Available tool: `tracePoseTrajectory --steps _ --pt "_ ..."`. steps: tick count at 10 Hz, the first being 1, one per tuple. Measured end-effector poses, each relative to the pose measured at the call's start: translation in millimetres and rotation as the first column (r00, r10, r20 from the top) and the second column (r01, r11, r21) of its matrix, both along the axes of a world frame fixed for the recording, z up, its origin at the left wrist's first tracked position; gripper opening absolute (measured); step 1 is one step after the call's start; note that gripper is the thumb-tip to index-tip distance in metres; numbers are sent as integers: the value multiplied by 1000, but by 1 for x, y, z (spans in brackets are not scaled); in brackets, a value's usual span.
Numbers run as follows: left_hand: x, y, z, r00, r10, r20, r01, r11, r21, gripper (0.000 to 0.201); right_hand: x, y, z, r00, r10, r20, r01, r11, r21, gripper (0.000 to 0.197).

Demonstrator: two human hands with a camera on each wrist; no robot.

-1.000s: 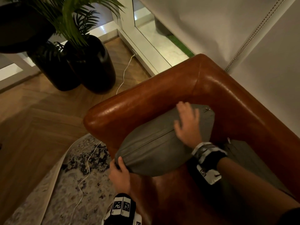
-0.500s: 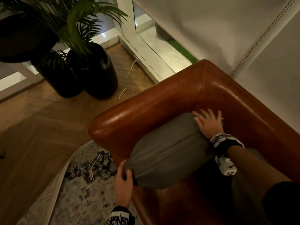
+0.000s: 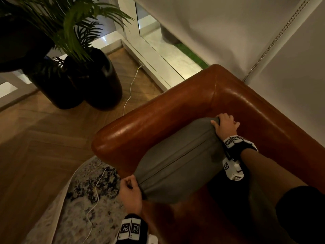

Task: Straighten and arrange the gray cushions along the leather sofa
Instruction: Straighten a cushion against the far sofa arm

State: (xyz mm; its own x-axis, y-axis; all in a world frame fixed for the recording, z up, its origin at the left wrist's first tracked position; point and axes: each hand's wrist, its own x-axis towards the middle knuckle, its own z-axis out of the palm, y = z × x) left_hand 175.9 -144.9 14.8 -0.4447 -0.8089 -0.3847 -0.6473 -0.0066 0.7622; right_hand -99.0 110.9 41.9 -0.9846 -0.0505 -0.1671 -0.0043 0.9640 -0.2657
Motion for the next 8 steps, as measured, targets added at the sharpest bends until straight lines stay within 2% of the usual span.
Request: tracePoseTrajectory --steps 1,2,3,4,5,6,7,8 --pt "-2 6 6 999 -49 -19 47 995 -93 20 29 -13 5 948 271 -169 -255 961 110 48" --pt "-1 9 5 996 -77 -35 73 991 -111 24 79 -29 -5 814 574 -90 -564 818 114 50" --pt "0 9 6 988 -121 94 139 967 -215 35 99 -31 -24 846 533 23 -532 838 125 51" --pt "-12 20 27 935 -312 171 355 781 -514 42 96 -29 -34 859 508 66 -511 843 166 50" --pt "-34 56 28 598 -747 290 740 376 -558 51 99 -35 -38 859 491 148 -512 836 197 52" --pt "-41 64 4 358 -753 552 894 105 -436 57 105 -42 -31 893 423 154 -447 873 197 65" --pt "-27 51 -12 381 -687 619 897 111 -429 60 123 -37 3 901 395 179 -409 911 48 88" --pt "-8 36 -11 516 -641 568 830 210 -517 60 181 -1 34 941 302 151 -252 926 -282 89"
